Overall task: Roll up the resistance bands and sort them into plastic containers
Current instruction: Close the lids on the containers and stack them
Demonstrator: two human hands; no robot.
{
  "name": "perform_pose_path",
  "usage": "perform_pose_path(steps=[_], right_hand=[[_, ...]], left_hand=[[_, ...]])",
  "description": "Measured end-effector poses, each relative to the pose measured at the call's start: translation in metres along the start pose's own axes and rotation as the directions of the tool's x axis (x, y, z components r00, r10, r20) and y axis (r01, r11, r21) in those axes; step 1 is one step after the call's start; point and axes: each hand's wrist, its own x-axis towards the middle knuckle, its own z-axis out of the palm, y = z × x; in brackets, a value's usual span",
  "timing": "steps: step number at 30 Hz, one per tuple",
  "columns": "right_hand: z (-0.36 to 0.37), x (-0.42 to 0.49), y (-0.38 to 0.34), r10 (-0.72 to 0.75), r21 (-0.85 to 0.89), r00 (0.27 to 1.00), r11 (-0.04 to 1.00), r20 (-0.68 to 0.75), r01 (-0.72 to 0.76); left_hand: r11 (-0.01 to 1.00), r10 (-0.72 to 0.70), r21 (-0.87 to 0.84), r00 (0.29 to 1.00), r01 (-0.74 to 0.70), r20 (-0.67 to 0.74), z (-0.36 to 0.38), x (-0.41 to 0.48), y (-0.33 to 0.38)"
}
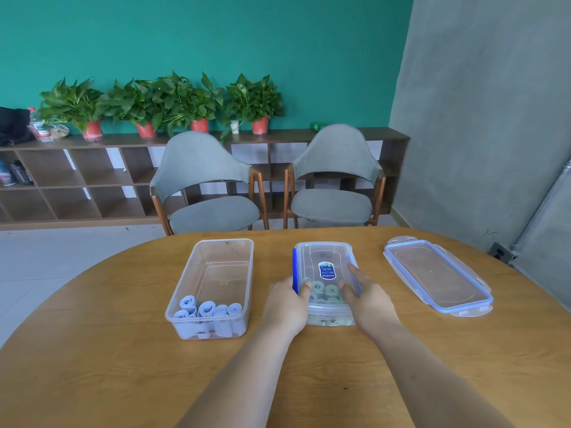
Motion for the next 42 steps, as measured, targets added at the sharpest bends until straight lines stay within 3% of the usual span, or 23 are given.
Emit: perform_pose_path(steps=[5,10,14,24,27,31,42], right_hand=[[0.000,-0.001,-0.003,0.022,0.007,1.000,1.000,0.004,-0.022],[0.001,0.003,-0.003,0.072,0.114,0.997,0.991,-0.011,-0.070],[0.000,0.005,0.004,0.177,0.321,0.984,0.932,0.000,-0.167],[0.001,0.017,0.013,0.272,0.403,0.962,0.881,0.000,-0.249],[0.004,0.015,0.014,0.256,0.340,0.961,0.917,-0.103,-0.208],[0.010,0.009,0.010,0.142,0.111,0.960,0.987,-0.243,-0.118],[0.006,0.004,0.006,0.131,0.116,0.960,0.988,-0.248,-0.105]], left_hand=[[0.990,0.035,0.137,0.999,-0.040,0.033,-0.003,0.004,0.001],[0.990,-0.011,0.140,1.000,0.008,0.015,0.005,0.006,0.000],[0.994,-0.025,0.103,1.000,0.024,0.012,0.006,0.006,0.004],[0.995,0.002,0.101,0.997,-0.009,0.077,0.001,0.002,0.009],[0.995,0.000,0.103,0.996,-0.010,0.089,0.000,0.003,0.008],[0.994,-0.010,0.108,0.996,0.000,0.092,-0.001,0.003,0.010],[0.993,-0.005,0.120,0.995,-0.007,0.096,-0.005,0.000,0.015]])
